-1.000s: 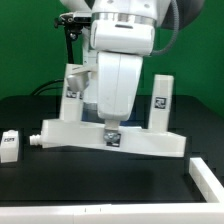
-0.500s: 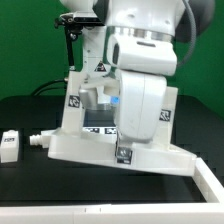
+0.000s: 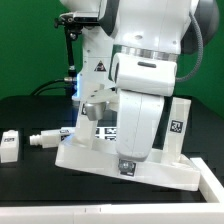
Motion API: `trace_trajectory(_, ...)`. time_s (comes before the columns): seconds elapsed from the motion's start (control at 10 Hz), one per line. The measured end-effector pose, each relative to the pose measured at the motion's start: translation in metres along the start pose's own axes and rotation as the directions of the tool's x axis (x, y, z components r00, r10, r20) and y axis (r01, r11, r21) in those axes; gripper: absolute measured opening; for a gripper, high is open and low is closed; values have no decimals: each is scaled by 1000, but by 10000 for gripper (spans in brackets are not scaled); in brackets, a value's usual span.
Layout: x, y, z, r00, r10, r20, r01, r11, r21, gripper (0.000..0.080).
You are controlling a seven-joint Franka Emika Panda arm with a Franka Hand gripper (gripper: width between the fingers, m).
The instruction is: Assemble desk
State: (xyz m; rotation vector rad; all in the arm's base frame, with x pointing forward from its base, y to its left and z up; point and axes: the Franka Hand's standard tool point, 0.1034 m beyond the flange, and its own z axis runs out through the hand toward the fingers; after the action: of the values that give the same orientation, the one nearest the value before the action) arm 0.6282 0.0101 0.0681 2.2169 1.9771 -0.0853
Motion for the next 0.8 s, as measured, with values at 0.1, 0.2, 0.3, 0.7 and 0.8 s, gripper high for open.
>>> trace_trajectory(0.1, 0, -1, 2, 1000, 1, 2, -1, 1000, 4, 61)
trace_trajectory(0.2, 4, 1, 6, 1000, -2, 7, 2, 1000, 17, 61)
trace_trajectory(0.3, 10, 7, 9, 1000, -3, 8, 2, 1000, 17, 61)
trace_trajectory(0.7, 25, 21, 14, 1000, -2, 10, 1, 1000, 17, 61)
trace_trajectory(0.8, 24, 23, 17, 1000, 0, 15, -1, 1000, 31, 61)
